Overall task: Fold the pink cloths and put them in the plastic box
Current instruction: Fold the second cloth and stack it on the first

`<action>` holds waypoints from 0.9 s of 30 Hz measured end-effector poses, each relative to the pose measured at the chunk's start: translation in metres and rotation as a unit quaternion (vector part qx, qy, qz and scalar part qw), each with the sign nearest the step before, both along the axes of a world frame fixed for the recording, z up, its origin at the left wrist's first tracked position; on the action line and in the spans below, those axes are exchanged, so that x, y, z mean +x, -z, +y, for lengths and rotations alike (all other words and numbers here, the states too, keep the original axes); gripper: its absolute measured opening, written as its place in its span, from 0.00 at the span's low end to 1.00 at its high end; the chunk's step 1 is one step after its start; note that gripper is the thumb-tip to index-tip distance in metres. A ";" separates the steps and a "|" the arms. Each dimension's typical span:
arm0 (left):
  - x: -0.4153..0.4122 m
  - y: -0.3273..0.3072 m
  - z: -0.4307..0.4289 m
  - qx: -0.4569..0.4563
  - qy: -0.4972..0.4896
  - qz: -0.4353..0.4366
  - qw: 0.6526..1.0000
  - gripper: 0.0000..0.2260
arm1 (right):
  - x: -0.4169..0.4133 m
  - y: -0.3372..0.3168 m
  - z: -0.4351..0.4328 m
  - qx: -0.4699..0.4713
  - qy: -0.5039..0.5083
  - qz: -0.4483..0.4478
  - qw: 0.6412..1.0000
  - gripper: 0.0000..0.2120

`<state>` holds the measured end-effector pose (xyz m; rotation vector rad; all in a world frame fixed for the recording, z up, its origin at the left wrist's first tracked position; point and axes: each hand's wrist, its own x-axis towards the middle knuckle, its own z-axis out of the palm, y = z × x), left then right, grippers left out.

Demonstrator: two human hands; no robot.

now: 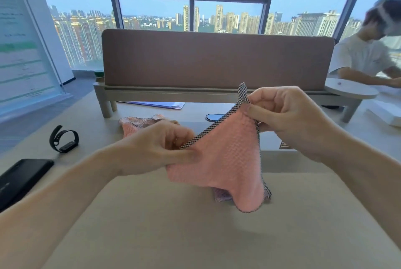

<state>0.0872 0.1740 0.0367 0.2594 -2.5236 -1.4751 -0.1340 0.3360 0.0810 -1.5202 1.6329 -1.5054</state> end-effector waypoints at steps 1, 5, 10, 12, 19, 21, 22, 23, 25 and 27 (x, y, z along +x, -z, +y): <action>0.011 0.001 0.000 -0.004 -0.004 -0.011 1.000 0.12 | 0.003 -0.001 0.002 0.005 0.004 -0.004 1.000 0.05; 0.053 -0.004 -0.008 -0.054 -0.056 -0.056 0.995 0.17 | 0.010 -0.003 0.010 0.007 0.043 -0.012 0.999 0.08; 0.088 -0.023 -0.013 -0.064 -0.173 -0.002 0.983 0.10 | 0.019 -0.004 0.019 0.012 0.060 -0.041 0.997 0.06; 0.094 -0.034 -0.008 -0.065 -0.216 0.042 0.973 0.08 | 0.021 -0.006 0.023 0.014 0.071 -0.038 0.997 0.04; 0.116 -0.058 0.001 -0.105 -0.313 0.137 0.934 0.05 | 0.028 -0.029 0.048 -0.012 0.101 -0.020 0.995 0.04; 0.121 -0.056 0.016 -0.125 -0.303 0.128 0.936 0.06 | 0.034 -0.026 0.059 -0.006 0.087 0.001 0.996 0.04; 0.124 -0.053 0.024 -0.129 -0.295 0.122 0.939 0.08 | 0.038 -0.022 0.064 -0.001 0.078 0.008 0.997 0.04; 0.128 -0.050 0.031 -0.128 -0.288 0.119 0.941 0.08 | 0.042 -0.020 0.071 0.005 0.068 0.011 0.998 0.03; 0.138 -0.042 0.043 -0.096 -0.276 0.124 0.948 0.08 | 0.049 -0.017 0.084 0.013 0.050 0.014 0.999 0.04; 0.148 -0.041 0.053 -0.052 -0.255 0.127 0.957 0.07 | 0.055 -0.021 0.095 0.015 0.033 0.019 0.999 0.04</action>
